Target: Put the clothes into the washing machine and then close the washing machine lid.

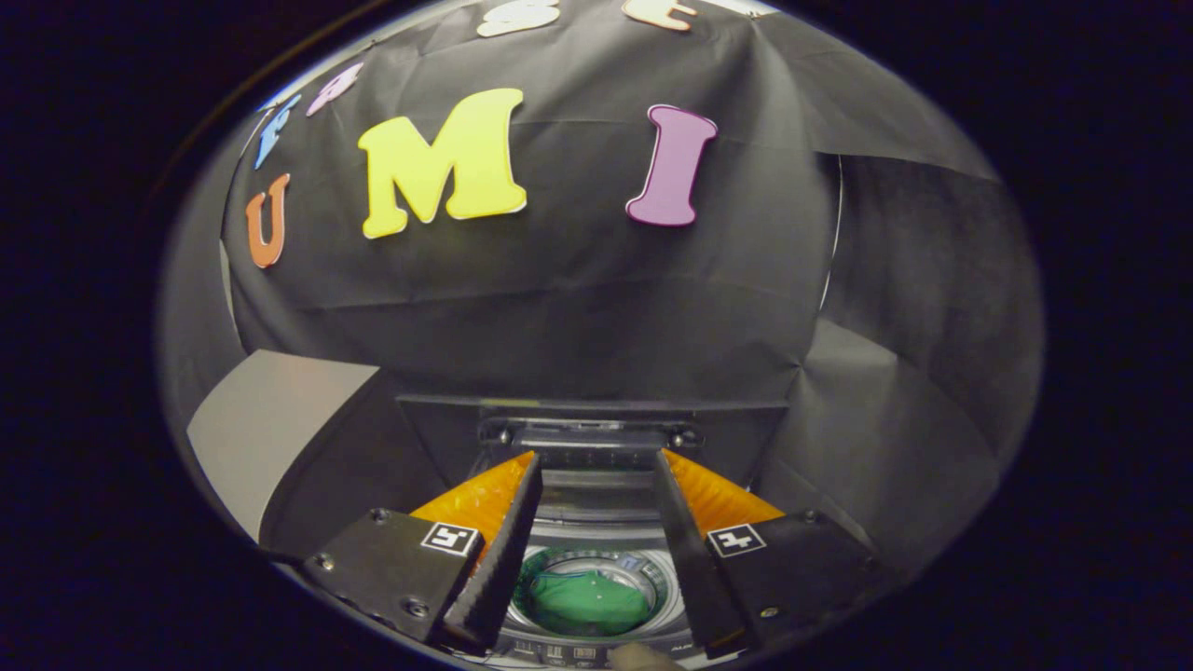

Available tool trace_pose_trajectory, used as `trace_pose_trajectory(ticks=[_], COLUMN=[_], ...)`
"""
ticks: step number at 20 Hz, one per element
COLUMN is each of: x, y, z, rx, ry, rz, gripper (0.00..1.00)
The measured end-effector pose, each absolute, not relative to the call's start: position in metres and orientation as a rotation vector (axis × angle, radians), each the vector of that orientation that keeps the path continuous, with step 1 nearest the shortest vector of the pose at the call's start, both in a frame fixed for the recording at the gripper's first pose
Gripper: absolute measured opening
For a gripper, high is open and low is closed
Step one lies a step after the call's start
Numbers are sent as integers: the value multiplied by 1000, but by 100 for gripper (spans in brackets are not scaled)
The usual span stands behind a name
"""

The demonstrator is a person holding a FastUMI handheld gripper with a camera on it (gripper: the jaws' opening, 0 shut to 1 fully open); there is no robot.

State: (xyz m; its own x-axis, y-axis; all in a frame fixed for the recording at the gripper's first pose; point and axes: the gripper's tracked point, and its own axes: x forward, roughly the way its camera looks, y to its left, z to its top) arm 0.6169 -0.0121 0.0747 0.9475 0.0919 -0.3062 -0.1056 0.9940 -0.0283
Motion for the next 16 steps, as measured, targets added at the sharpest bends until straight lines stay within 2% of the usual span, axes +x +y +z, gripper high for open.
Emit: trace_pose_trajectory(ticks=[16], x=[725], y=[14], z=[71], rx=[-42], ry=[356], rz=[69], gripper=[75])
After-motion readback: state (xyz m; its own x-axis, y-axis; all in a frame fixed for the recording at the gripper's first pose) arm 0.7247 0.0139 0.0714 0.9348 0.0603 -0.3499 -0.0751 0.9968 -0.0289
